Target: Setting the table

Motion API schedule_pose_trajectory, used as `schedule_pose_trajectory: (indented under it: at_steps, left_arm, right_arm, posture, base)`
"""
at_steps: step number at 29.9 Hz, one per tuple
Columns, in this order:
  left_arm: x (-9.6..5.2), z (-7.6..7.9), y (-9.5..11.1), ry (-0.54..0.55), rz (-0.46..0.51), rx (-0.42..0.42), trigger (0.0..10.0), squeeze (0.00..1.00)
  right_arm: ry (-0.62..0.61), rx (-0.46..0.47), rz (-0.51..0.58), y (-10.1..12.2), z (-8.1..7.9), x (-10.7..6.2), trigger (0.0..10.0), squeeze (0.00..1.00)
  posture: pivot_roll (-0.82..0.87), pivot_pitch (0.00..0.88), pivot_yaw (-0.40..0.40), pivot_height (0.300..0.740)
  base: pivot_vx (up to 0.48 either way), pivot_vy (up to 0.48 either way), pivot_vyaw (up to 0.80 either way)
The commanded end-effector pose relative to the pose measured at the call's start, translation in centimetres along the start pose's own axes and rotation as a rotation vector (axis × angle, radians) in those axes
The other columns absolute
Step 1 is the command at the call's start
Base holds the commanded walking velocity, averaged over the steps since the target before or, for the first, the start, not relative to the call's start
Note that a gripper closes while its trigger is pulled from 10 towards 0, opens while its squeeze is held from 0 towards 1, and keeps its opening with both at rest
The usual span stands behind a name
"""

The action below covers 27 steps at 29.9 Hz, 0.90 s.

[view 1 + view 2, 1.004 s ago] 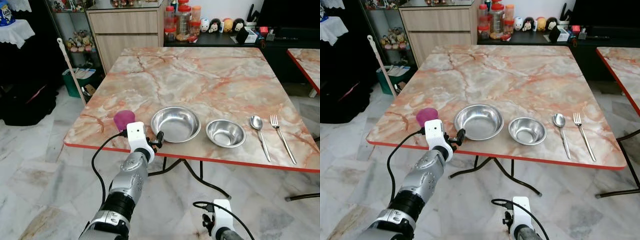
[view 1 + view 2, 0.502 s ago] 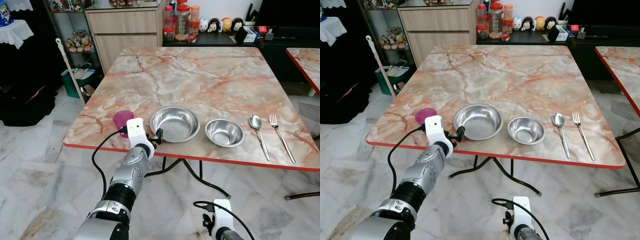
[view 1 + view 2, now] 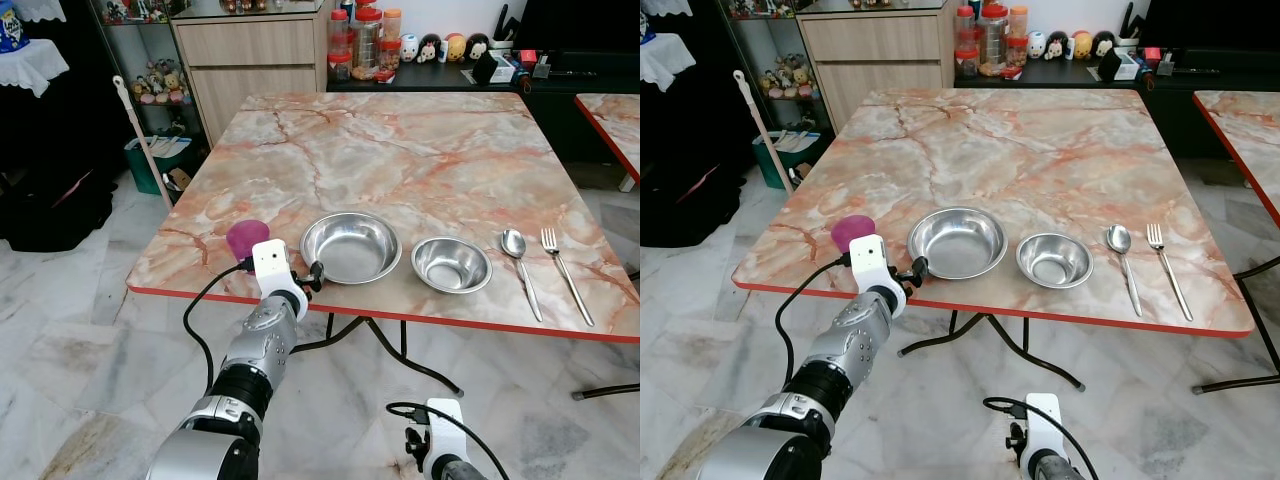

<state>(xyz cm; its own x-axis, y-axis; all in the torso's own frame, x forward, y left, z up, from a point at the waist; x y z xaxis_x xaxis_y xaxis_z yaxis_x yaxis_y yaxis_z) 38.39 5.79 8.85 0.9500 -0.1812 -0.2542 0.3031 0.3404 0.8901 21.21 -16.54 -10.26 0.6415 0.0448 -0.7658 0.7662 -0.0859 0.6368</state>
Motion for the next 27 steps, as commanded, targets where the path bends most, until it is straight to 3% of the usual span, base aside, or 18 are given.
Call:
schedule_pose_trajectory:
  at_steps: [1, 27]
  left_arm:
    - [0.3, 4.4, 0.5, -0.097, 0.015, -0.051, 10.0, 0.0]
    - [0.7, 6.2, -0.6, -0.118, -0.057, -0.075, 10.0, 0.0]
  right_arm:
    - [0.001, 0.011, 0.002, 0.0, -0.2, 0.0, 10.0, 0.0]
    - [-0.013, 0.026, 0.001, -0.4, 0.2, -0.1, 10.0, 0.0]
  posture:
    - [-0.16, 0.0, 0.072, 0.74]
    - [-0.19, 0.0, 0.084, 0.74]
  base:
    - [0.0, 0.0, 0.0]
    - [0.0, 0.0, 0.0]
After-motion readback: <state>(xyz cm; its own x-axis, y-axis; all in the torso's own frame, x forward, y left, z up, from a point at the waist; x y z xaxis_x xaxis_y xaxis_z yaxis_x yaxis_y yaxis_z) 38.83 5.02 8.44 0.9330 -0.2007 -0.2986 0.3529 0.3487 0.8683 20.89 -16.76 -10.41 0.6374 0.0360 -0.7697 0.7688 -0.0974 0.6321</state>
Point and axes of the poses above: a point about 5 cm out from each wrist's last joint towards the gripper, its own x axis pointing out of the wrist towards the gripper, its own y axis along the axis of the wrist's last joint, z = x × y, the point moved 3 cm from there along x, pointing out of the wrist towards the gripper, and after that the axes turned 2 degrees about x, right-handed, at the moved point
